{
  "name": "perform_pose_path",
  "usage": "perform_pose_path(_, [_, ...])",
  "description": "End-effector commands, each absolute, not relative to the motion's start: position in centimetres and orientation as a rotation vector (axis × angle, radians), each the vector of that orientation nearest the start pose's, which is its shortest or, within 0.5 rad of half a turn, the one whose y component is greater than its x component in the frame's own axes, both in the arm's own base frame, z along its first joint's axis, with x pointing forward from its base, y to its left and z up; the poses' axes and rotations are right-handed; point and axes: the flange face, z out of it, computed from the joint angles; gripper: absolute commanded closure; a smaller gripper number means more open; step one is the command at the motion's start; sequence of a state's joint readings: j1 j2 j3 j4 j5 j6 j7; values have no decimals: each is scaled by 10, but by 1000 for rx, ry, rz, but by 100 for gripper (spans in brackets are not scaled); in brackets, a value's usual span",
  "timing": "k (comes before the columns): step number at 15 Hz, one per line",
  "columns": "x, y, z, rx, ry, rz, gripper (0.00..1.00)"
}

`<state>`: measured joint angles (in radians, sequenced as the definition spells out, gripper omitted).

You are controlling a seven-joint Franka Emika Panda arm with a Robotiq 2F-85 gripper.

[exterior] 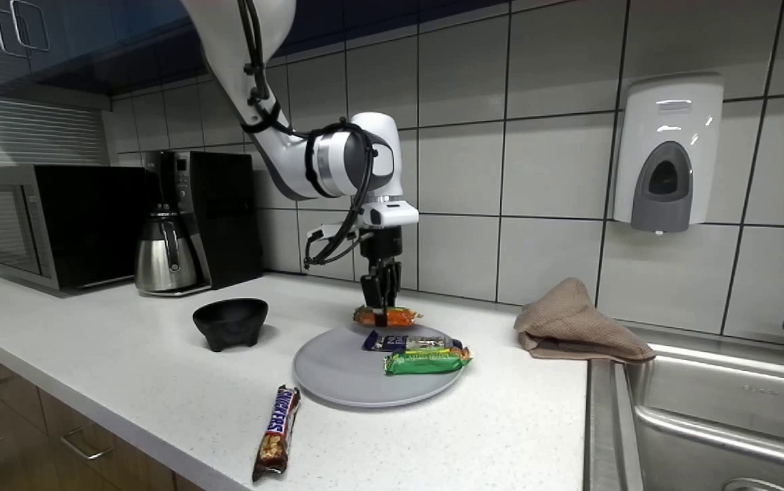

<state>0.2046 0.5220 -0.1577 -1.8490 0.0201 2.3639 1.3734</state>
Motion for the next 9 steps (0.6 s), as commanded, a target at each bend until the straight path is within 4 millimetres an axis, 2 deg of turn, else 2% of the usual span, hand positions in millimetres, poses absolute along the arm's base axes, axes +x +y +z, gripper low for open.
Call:
perform_pose_path(1, [641, 32, 246, -2490, 1993, -87, 83])
perform_pose_path(3, [642, 31, 245, -2489, 1996, -86, 83])
perform_pose_path(4, [642, 31, 244, -2487, 1999, -87, 33])
perform_pose_path(6, [642, 31, 243, -2488, 2001, -85, 25])
perform_pose_path(9, [641, 32, 243, -2484, 2005, -86, 2])
